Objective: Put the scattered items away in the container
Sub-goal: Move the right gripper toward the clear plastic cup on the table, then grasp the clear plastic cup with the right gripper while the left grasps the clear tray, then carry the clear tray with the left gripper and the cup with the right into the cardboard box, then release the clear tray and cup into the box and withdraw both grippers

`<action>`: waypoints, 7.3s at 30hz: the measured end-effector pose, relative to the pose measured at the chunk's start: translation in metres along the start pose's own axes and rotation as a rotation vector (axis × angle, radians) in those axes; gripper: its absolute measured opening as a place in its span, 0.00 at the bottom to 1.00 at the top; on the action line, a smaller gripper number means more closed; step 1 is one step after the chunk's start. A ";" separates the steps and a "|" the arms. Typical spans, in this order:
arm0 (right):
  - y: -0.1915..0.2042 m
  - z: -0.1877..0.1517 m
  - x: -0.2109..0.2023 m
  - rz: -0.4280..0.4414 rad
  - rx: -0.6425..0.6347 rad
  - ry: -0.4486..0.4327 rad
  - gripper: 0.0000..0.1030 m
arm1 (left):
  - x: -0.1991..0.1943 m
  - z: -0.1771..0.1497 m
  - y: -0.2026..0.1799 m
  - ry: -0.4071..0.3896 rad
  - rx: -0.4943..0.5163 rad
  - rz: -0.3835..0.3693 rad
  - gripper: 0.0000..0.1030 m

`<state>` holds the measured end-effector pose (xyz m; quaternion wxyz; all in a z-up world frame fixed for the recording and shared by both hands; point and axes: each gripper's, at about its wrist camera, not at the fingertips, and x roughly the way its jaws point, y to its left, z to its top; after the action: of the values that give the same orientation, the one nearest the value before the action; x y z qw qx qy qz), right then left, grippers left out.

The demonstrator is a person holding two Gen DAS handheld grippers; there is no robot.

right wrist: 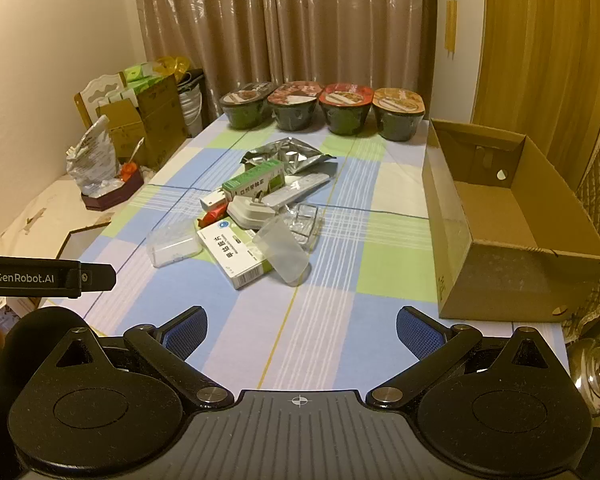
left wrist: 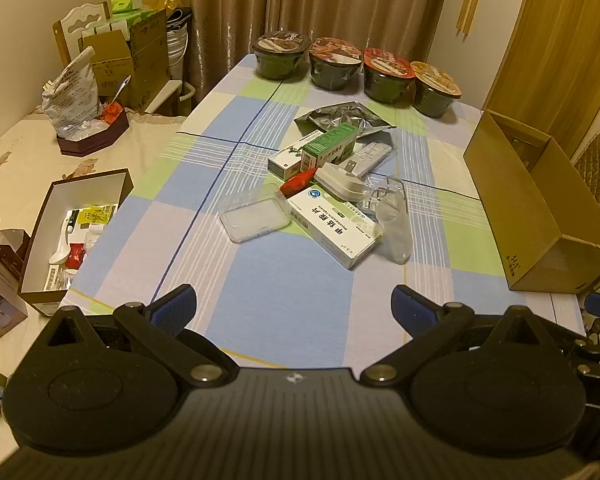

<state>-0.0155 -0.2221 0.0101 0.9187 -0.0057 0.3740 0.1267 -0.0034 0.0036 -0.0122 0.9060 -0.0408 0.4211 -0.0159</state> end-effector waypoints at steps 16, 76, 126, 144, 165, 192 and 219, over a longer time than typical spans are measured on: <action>0.000 -0.004 0.001 0.002 0.010 0.012 1.00 | 0.002 -0.001 0.000 0.011 0.000 -0.020 0.99; -0.006 0.078 0.269 0.539 -0.684 0.285 0.54 | 0.244 0.104 0.044 0.216 0.810 -0.456 0.85; -0.115 0.071 0.009 0.049 -0.254 -0.045 0.54 | 0.050 0.079 -0.135 -0.003 0.706 -0.580 0.51; -0.213 0.093 -0.001 -0.066 -0.103 -0.086 0.54 | 0.058 0.110 -0.247 -0.009 0.659 -0.662 0.51; -0.285 0.099 0.041 -0.112 0.036 -0.067 0.54 | 0.139 0.112 -0.324 0.062 0.606 -0.682 0.51; -0.296 0.099 0.067 -0.139 0.061 -0.045 0.54 | 0.151 0.119 -0.302 -0.008 0.571 -0.615 0.57; -0.246 0.066 0.009 -0.184 0.155 -0.129 0.98 | 0.106 0.090 -0.197 -0.024 0.424 -0.532 0.65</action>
<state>0.0940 -0.4514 0.0306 0.9463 0.0390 0.3206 0.0129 0.1353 -0.1938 -0.0179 0.8631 0.0399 0.3725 -0.3386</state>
